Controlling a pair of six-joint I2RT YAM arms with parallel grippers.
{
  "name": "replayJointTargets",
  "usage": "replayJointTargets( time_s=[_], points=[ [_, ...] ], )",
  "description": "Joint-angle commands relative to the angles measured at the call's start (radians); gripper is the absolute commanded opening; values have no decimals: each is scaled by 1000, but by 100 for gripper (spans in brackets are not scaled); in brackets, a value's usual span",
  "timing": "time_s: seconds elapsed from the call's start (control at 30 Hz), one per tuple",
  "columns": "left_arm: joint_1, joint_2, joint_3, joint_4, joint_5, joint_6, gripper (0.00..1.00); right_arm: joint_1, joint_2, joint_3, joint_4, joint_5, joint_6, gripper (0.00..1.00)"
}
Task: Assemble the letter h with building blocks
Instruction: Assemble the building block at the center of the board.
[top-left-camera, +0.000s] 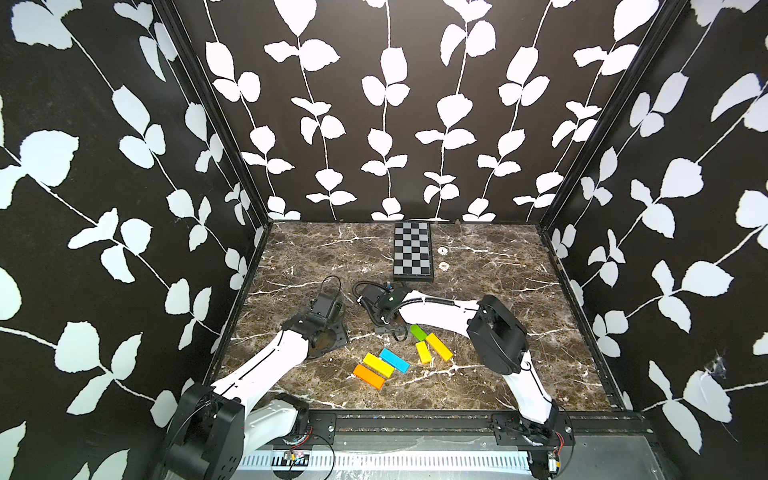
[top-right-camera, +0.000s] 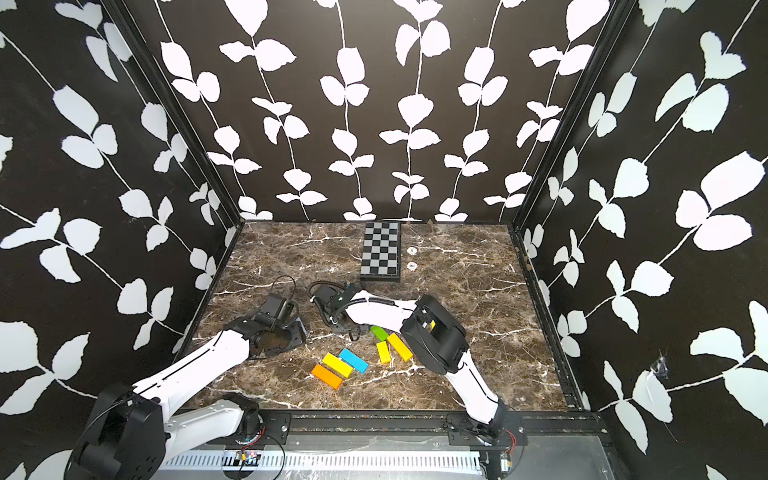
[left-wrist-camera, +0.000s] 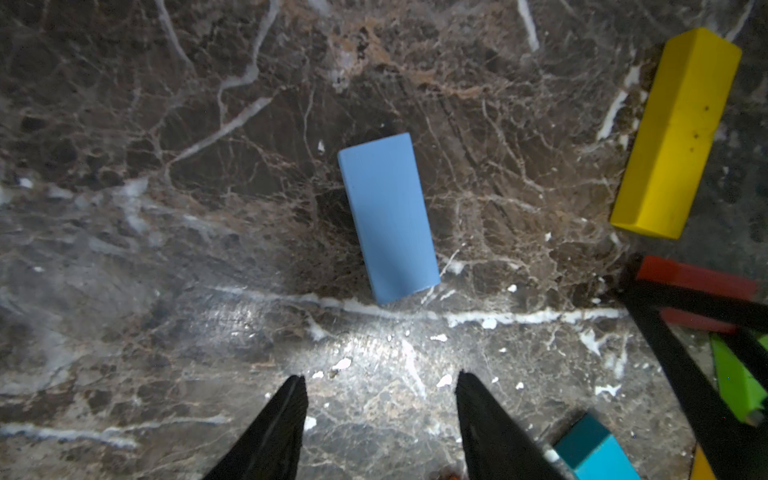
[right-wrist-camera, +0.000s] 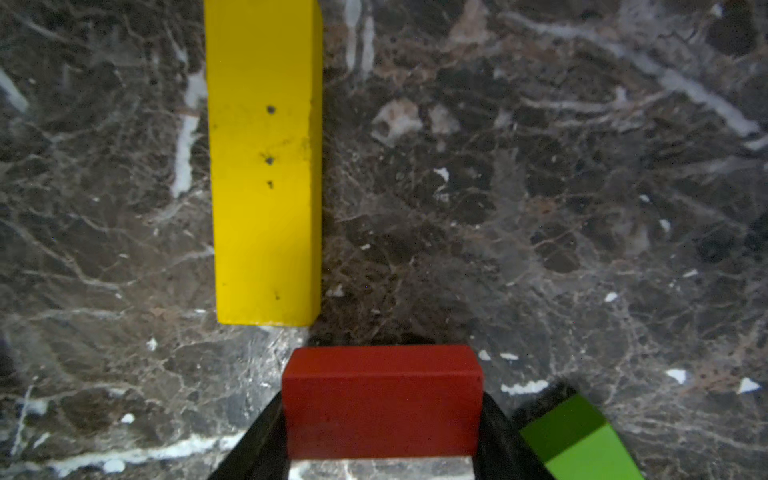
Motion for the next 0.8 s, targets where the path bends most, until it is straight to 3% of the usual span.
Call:
replayJointTargets(
  time_s=[0.0, 0.4, 0.47, 0.53, 0.6, 0.77],
  points=[
    [3, -23, -16, 8, -7, -4, 60, 9, 23, 49, -30, -2, 41, 25],
    [3, -21, -14, -2, -3, 8, 61, 9, 83, 125, -79, -17, 77, 27],
    [3, -22, -14, -2, -4, 8, 61, 9, 92, 136, -88, -23, 77, 35],
    [3, -23, -14, -2, -5, 8, 62, 9, 99, 144, -90, -32, 74, 55],
    [3, -22, -14, -2, -4, 9, 62, 9, 101, 142, -81, -40, 69, 68],
    [3, -21, -11, -5, -5, 8, 62, 7, 99, 142, -77, -39, 65, 65]
  ],
)
